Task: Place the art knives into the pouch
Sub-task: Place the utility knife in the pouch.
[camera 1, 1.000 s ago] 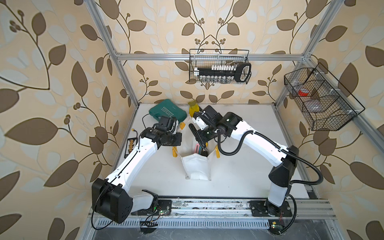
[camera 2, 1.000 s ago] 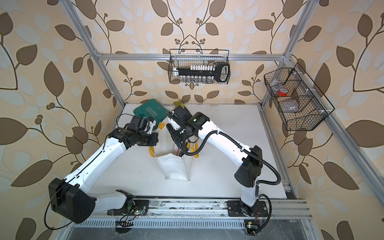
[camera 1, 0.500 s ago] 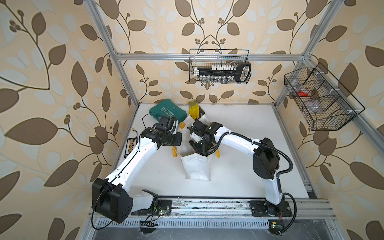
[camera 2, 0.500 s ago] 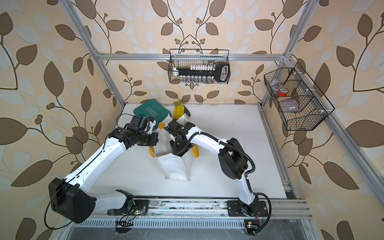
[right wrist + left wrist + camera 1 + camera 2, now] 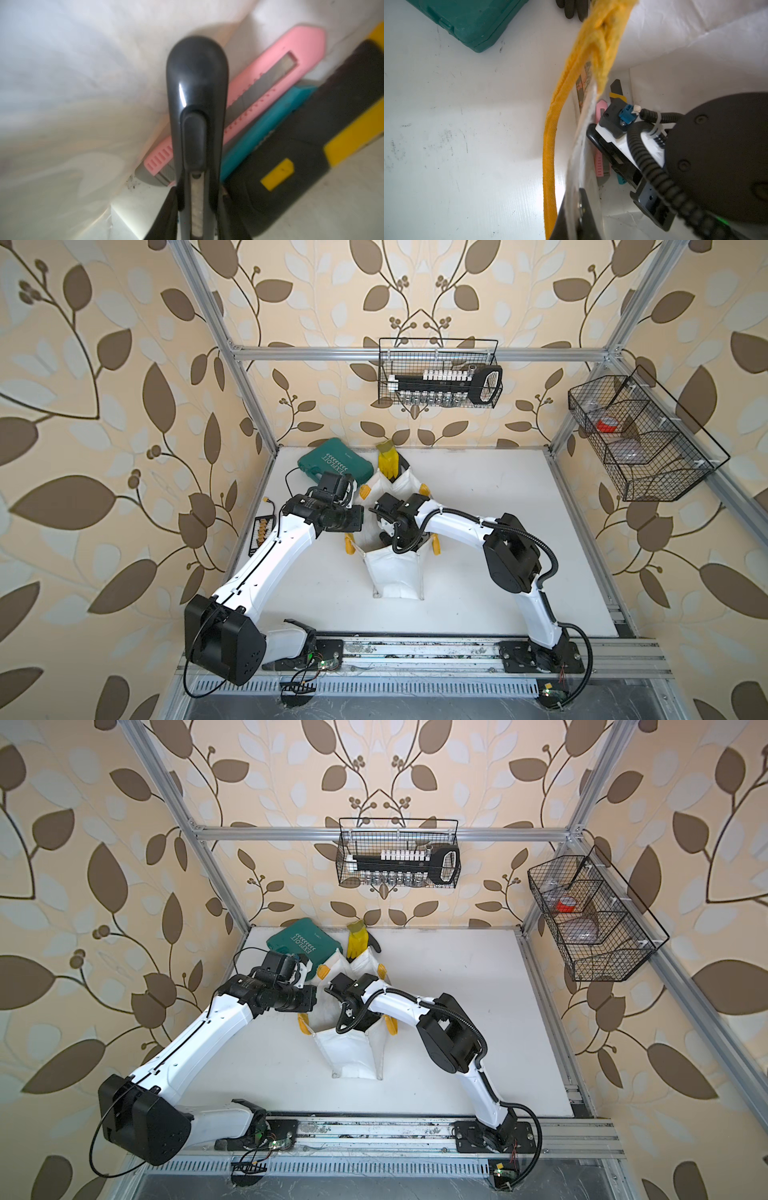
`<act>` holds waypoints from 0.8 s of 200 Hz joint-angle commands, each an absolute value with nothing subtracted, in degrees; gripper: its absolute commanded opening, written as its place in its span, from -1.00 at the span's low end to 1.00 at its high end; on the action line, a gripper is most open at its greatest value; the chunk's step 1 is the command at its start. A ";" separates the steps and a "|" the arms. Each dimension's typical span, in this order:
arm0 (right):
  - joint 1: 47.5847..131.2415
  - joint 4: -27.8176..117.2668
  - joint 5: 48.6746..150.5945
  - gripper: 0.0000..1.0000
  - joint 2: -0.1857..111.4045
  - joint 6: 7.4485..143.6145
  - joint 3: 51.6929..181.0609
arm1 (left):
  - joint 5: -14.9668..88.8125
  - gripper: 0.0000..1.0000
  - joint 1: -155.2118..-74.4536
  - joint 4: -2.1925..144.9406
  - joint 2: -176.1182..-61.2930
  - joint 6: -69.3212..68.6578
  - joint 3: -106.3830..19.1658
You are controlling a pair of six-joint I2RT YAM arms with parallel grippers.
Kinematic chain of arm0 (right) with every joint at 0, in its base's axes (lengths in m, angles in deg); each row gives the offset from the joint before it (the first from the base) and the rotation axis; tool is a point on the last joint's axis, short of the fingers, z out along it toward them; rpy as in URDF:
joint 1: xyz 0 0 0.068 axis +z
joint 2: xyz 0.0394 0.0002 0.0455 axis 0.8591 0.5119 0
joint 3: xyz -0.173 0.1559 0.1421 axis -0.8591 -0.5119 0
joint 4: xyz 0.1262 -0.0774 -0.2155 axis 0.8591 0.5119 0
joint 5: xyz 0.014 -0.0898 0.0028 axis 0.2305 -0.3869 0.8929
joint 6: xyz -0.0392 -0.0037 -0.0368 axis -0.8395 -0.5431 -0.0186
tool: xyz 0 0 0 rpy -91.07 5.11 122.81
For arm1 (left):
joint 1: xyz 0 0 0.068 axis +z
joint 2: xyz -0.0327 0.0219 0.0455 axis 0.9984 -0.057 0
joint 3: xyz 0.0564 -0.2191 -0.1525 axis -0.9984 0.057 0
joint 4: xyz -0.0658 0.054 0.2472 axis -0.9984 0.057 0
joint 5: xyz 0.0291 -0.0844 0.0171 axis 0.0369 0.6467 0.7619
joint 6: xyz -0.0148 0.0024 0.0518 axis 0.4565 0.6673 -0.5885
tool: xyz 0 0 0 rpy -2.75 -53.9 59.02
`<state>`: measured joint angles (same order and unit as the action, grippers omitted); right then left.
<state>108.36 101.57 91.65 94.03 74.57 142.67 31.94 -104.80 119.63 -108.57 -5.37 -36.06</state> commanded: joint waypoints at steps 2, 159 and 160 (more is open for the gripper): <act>108.25 105.56 88.43 -0.59 95.82 73.67 142.72 | 31.48 -1.00 -105.37 119.95 -108.84 -6.32 -36.77; 106.34 112.27 86.92 0.28 81.66 72.56 158.82 | 34.33 -1.00 -107.74 120.42 -109.03 -2.67 -42.48; 106.33 112.20 87.01 0.28 81.46 72.56 158.81 | 34.35 -1.00 -107.74 120.40 -108.98 -2.68 -42.49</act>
<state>107.35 110.25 86.55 86.64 73.15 156.72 33.36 -107.44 120.37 -109.80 -3.90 -39.65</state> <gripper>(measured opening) 0.623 0.048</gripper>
